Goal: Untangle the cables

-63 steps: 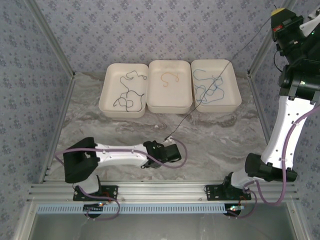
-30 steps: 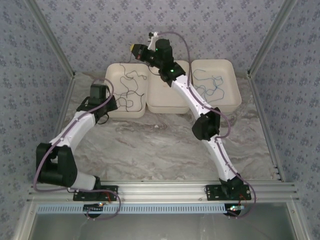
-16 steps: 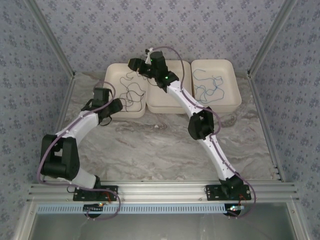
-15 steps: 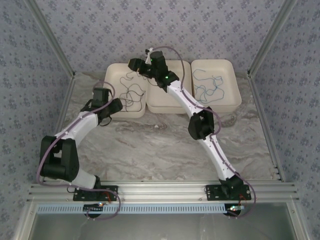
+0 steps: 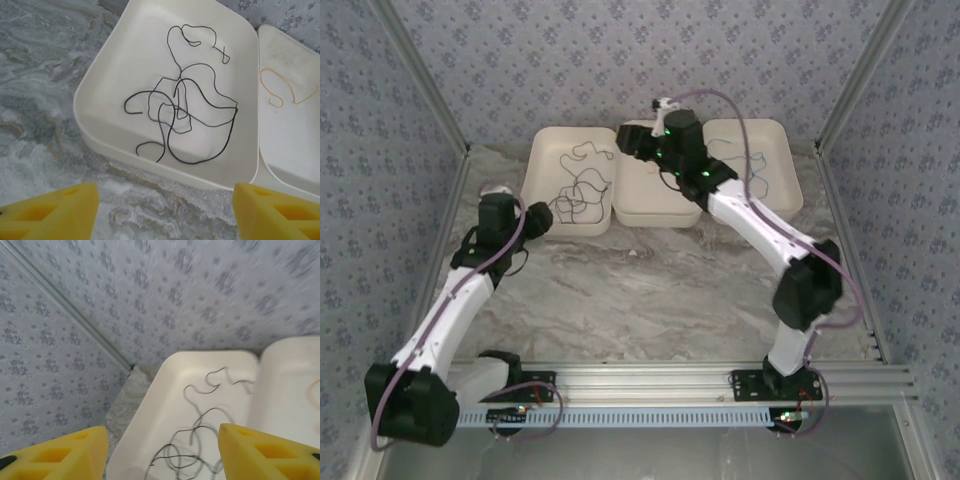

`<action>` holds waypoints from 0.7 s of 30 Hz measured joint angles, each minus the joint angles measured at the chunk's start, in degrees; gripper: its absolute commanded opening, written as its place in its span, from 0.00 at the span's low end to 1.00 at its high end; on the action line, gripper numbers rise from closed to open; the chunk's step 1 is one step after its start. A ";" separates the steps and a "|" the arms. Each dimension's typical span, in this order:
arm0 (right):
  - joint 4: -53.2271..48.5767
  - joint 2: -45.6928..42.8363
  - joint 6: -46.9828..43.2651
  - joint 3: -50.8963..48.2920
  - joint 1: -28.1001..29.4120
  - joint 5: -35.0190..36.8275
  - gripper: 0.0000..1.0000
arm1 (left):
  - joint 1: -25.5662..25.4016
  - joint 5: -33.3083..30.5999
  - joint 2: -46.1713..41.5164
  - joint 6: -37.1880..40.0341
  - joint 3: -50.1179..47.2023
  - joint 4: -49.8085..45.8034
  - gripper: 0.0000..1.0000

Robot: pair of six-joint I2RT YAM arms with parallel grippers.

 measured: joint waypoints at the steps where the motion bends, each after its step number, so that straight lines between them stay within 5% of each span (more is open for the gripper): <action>1: 0.63 -4.87 -0.98 -5.09 -0.33 1.99 0.86 | 0.55 0.17 -2.47 -0.66 -1.75 -0.24 0.76; 2: 0.74 -9.46 -1.66 -9.79 -0.66 4.26 0.98 | 0.98 0.26 -4.96 -1.25 -3.30 -0.68 0.82; 3: 0.55 -13.20 -2.05 -13.49 -1.07 6.21 0.99 | 1.27 0.35 -6.95 -1.60 -4.44 -1.01 0.99; 11: -10.88 -44.98 -3.52 -42.60 -4.24 28.98 0.99 | 1.44 -0.28 -19.23 -3.85 -13.88 -3.58 0.99; 15: -20.98 -53.20 -0.04 -49.35 -5.20 42.01 0.99 | 1.42 -6.71 -19.52 -6.14 -15.02 -8.04 0.99; 21: -10.10 -61.81 -9.64 -68.48 -18.12 41.31 0.99 | 1.66 -18.58 -15.85 -3.96 -16.22 -6.40 0.99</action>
